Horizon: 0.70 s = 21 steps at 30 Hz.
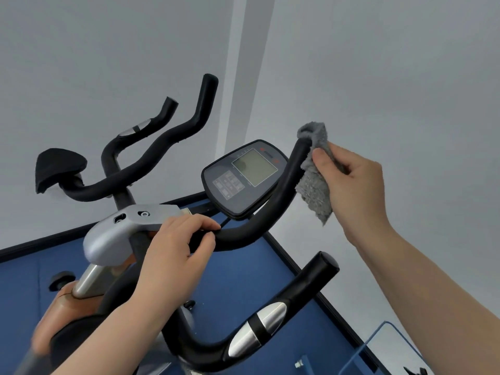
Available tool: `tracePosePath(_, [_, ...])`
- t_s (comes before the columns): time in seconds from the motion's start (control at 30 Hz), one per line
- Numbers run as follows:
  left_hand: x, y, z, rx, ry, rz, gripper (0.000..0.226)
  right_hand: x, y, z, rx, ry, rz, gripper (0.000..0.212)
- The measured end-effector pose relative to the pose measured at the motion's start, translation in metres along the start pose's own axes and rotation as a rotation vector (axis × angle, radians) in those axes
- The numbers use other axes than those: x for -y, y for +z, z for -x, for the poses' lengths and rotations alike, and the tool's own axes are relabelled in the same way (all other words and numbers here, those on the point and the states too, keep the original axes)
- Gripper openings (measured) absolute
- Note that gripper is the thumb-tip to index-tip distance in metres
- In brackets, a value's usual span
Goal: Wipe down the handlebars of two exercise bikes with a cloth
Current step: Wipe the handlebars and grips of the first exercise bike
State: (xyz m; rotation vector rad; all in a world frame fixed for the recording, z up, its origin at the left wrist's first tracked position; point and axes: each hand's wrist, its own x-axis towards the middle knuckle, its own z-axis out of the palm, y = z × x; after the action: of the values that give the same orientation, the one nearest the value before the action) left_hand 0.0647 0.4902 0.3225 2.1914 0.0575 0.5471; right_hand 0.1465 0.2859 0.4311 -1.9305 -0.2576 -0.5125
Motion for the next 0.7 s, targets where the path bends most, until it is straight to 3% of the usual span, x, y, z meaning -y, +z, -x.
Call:
tracePosePath(0.13, [0.0, 0.0, -0.003, -0.009, -0.017, 0.0, 0.017, -0.007, -0.01, 0.003, 0.163, 0.072, 0.179, 0.018])
tracePosePath(0.23, [0.001, 0.0, -0.003, 0.001, -0.02, 0.02, 0.017, 0.004, -0.015, -0.008, 0.171, 0.144, 0.158, 0.012])
tracePosePath(0.4, [0.004, -0.005, 0.002, 0.055, -0.046, 0.096, 0.02, 0.019, 0.01, 0.004, -0.058, 0.109, 0.088, 0.017])
tracePosePath(0.57, [0.022, -0.036, -0.011, 0.277, -0.032, 0.16, 0.024, 0.019, 0.053, 0.017, -0.403, 0.295, -0.131, 0.016])
tracePosePath(0.7, [0.039, -0.058, -0.004, 0.322, 0.053, 0.105, 0.027, 0.015, 0.084, 0.043, -0.542, 0.318, -0.052, 0.016])
